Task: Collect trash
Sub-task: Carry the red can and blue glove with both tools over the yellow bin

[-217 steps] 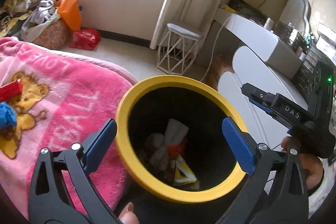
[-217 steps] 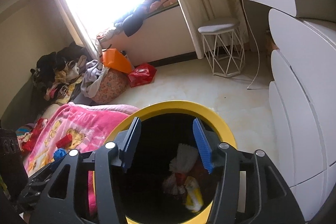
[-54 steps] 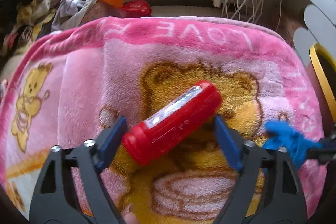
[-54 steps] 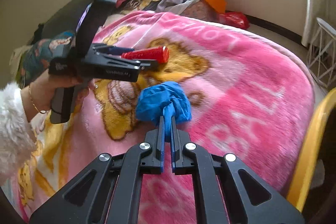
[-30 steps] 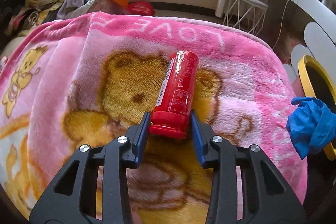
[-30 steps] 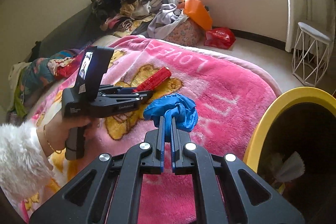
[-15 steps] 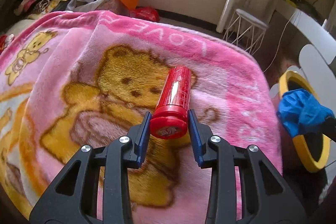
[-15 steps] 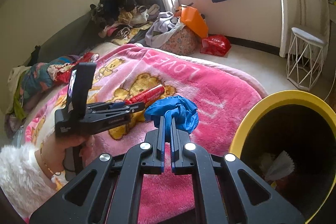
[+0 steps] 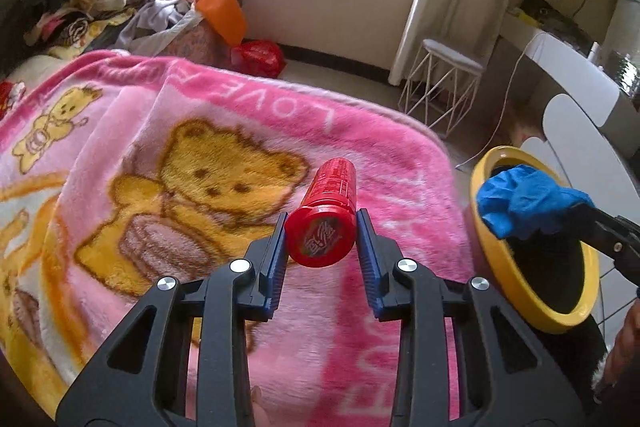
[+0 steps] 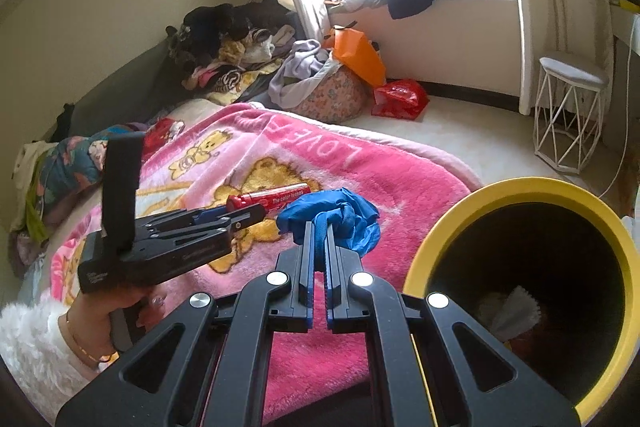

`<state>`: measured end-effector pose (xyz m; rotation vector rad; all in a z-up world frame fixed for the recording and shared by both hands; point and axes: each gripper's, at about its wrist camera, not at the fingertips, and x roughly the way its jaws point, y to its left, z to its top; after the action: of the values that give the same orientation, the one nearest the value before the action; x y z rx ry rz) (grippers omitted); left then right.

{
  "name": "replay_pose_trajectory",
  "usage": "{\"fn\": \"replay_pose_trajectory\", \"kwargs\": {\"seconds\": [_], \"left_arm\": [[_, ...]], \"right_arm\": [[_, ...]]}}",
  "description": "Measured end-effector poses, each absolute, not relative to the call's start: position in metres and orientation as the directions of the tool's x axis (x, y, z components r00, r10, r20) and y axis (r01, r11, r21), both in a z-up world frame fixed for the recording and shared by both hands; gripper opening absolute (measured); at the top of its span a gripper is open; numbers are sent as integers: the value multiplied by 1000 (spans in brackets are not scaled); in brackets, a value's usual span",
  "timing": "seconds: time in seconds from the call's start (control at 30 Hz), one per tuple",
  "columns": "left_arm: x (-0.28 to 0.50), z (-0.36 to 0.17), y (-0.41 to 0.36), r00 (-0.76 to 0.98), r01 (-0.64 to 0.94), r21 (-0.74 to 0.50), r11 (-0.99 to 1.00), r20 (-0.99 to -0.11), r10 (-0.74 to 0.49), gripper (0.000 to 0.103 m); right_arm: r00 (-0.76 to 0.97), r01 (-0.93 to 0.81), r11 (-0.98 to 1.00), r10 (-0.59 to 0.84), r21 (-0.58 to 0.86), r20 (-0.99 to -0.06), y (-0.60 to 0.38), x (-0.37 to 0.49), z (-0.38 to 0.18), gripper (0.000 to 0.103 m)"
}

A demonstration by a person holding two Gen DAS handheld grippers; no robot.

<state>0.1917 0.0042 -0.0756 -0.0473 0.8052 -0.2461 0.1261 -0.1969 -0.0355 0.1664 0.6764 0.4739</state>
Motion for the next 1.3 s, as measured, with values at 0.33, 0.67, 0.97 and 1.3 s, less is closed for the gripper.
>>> {"fn": "replay_pose_trajectory", "kwargs": {"seconds": [0.33, 0.67, 0.97, 1.3], "left_arm": [[178, -54, -27, 684, 257, -142, 956, -672, -284, 25], [169, -38, -60, 684, 326, -144, 934, -646, -338, 25], [159, -32, -91, 666, 393, -149, 907, -634, -393, 25], [148, -31, -121, 641, 455, -155, 877, -626, -443, 25]], "right_arm": [[718, -320, 893, 446, 316, -534, -229, 114, -25, 4], [753, -263, 904, 410, 337, -514, -264, 105, -18, 4], [786, -205, 922, 356, 330, -506, -289, 99, -14, 4], [813, -139, 936, 295, 323, -502, -316, 95, -16, 4]]}}
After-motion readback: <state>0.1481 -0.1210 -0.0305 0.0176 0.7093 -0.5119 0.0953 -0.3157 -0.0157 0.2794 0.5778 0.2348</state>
